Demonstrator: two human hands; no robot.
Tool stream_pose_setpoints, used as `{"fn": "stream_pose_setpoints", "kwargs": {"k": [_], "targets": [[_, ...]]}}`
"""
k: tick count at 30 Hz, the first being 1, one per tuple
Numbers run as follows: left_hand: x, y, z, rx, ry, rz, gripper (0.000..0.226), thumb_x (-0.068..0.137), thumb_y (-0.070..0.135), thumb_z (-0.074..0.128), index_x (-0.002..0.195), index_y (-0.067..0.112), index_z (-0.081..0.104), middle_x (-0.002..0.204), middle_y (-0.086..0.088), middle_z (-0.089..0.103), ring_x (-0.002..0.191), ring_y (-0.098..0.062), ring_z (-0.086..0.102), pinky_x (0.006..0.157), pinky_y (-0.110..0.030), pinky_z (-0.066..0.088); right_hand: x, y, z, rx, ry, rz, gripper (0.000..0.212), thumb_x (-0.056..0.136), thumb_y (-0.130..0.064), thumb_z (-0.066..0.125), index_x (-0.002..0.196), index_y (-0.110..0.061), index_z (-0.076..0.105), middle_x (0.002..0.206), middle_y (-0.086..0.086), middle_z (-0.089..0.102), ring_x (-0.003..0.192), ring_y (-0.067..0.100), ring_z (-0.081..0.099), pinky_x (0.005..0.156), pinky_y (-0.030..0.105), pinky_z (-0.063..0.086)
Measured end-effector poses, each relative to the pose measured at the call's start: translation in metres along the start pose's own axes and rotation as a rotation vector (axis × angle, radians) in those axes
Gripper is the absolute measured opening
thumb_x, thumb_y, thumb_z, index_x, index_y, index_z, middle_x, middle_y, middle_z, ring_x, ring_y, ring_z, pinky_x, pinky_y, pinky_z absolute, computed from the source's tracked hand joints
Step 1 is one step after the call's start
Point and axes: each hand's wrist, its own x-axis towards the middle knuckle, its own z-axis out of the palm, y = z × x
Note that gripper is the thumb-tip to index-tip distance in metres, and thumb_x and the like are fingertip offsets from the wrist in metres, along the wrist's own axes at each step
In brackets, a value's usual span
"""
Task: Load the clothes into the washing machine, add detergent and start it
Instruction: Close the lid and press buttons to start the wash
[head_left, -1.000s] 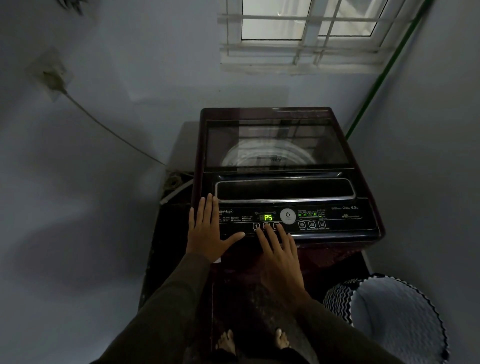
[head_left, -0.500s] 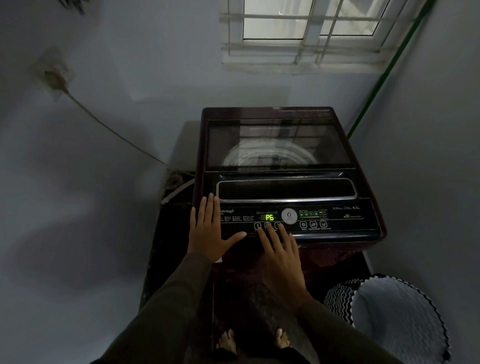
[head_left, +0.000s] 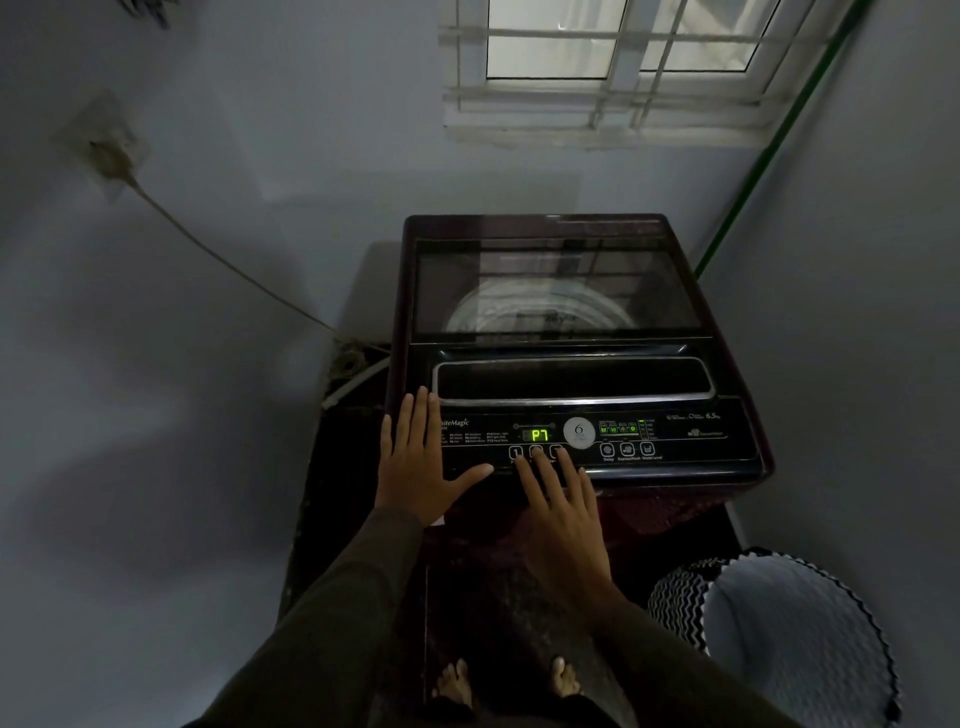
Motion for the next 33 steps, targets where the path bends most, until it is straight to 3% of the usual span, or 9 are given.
{"fn": "stream_pose_setpoints", "kwargs": {"k": [7, 13, 29, 33], "targets": [[-0.001, 0.000, 0.001, -0.013, 0.010, 0.005, 0.122, 0.073, 0.095, 0.019, 0.157, 0.009, -0.001, 0.166, -0.008, -0.005, 0.153, -0.022, -0.008, 0.123, -0.052, 0.003, -0.008, -0.013, -0.001, -0.016, 0.024, 0.040, 0.109, 0.061, -0.024, 0.079, 0.156, -0.016, 0.024, 0.162, 0.009, 0.021, 0.148, 0.039, 0.020, 0.112, 0.057, 0.034], [0.000, 0.000, 0.001, -0.006, 0.014, 0.001, 0.123, 0.073, 0.096, 0.019, 0.157, 0.008, 0.001, 0.166, -0.009, -0.002, 0.153, -0.023, -0.006, 0.123, -0.053, 0.005, -0.007, -0.014, -0.004, -0.003, 0.073, 0.059, 0.108, 0.054, -0.022, 0.082, 0.152, -0.018, 0.035, 0.156, 0.006, 0.034, 0.125, 0.037, 0.040, 0.099, 0.051, 0.045], [0.000, 0.000, 0.002, -0.001, 0.019, 0.001, 0.122, 0.073, 0.095, 0.020, 0.157, 0.009, 0.000, 0.166, -0.008, -0.002, 0.153, -0.022, -0.007, 0.123, -0.052, 0.005, -0.008, -0.012, -0.005, -0.023, 0.046, 0.065, 0.113, 0.057, -0.032, 0.084, 0.154, -0.020, 0.029, 0.160, 0.004, 0.029, 0.127, 0.035, 0.037, 0.096, 0.051, 0.047], [-0.001, 0.000, 0.002, 0.002, 0.022, 0.000, 0.122, 0.074, 0.095, 0.021, 0.157, 0.008, 0.001, 0.166, -0.009, -0.002, 0.153, -0.022, -0.006, 0.123, -0.052, 0.005, -0.002, -0.007, -0.007, -0.025, 0.066, 0.052, 0.112, 0.052, -0.041, 0.088, 0.150, -0.021, 0.038, 0.155, 0.004, 0.038, 0.121, 0.033, 0.040, 0.088, 0.047, 0.052]]}}
